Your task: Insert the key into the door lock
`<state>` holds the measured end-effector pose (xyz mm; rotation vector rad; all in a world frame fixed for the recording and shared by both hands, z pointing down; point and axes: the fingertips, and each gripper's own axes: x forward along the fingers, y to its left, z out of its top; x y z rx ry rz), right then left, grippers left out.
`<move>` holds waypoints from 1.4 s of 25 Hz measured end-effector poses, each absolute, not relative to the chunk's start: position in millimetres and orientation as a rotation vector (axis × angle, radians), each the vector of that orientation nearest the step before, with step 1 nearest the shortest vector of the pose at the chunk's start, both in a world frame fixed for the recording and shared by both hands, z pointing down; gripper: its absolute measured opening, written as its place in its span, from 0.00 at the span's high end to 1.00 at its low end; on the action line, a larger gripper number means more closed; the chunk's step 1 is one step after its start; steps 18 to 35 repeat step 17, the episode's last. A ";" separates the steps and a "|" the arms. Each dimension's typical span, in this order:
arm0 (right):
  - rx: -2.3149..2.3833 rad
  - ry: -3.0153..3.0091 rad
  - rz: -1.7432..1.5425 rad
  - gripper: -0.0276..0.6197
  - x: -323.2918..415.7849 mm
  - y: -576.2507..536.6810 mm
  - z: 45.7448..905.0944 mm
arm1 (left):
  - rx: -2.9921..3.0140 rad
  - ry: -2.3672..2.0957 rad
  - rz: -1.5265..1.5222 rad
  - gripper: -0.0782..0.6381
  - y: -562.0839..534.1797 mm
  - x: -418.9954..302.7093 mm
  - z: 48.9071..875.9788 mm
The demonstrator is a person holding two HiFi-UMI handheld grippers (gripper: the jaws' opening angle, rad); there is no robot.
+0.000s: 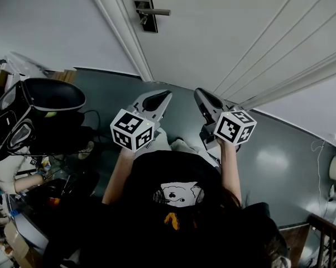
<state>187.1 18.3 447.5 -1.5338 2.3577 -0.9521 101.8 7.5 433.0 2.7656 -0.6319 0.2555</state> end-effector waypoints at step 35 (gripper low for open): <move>-1.674 2.340 -0.911 0.94 217.9 24.4 462.0 | 2.752 -0.608 0.319 0.88 17.5 99.6 457.1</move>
